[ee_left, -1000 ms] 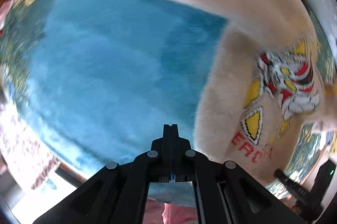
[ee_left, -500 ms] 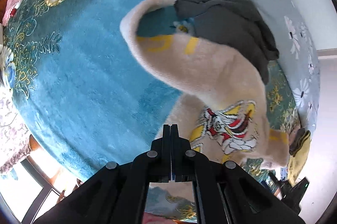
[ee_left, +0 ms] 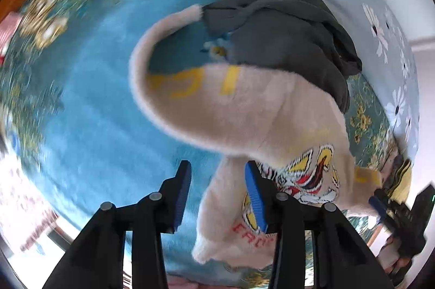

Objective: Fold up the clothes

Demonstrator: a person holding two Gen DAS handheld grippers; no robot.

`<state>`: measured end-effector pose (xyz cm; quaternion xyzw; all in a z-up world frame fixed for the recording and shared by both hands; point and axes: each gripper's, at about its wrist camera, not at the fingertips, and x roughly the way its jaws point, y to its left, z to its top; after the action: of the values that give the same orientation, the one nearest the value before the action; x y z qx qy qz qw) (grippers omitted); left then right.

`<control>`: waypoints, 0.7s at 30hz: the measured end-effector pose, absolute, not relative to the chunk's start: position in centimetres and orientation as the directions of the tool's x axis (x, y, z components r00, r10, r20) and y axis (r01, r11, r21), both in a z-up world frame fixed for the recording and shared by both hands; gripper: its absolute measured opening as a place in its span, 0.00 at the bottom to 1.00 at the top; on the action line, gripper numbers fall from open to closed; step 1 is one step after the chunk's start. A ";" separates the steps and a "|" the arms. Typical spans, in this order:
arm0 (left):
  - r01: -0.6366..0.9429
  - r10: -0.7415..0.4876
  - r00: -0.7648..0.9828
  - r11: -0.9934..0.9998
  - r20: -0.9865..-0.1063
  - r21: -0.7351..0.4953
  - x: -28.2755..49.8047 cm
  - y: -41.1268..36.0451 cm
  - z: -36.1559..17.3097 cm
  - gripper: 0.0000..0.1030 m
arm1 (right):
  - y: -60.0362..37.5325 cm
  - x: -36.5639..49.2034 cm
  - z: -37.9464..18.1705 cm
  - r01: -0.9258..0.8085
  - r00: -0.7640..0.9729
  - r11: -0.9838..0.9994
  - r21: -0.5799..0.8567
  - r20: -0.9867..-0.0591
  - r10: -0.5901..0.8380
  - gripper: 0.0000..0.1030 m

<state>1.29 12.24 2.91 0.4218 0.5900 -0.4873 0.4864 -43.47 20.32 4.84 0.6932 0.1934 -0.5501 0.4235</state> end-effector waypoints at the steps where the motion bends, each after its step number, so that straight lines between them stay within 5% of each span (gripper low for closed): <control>1: 0.980 0.032 -0.156 0.130 -0.987 -0.150 0.6 11.3 2.5 0.49 | 19.6 -43.7 4.3 0.746 0.311 -0.565 0.354 -0.934 -0.174 0.53; 11: 0.948 0.064 -0.069 -0.307 -0.996 -0.085 -6.2 3.8 -2.2 0.53 | 11.8 -43.6 -3.4 0.911 0.227 -0.363 0.195 -0.973 0.048 0.57; 21: 0.815 0.254 -0.186 -0.500 -0.949 -0.293 -9.2 1.7 -6.7 0.59 | 8.2 -41.5 -7.6 0.964 0.263 -0.009 0.266 -0.947 0.186 0.59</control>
<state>-9.21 1.66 -6.71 0.5974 0.4470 -0.6271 0.2236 -41.54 8.25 -7.56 0.6029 0.4767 -0.3758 0.5177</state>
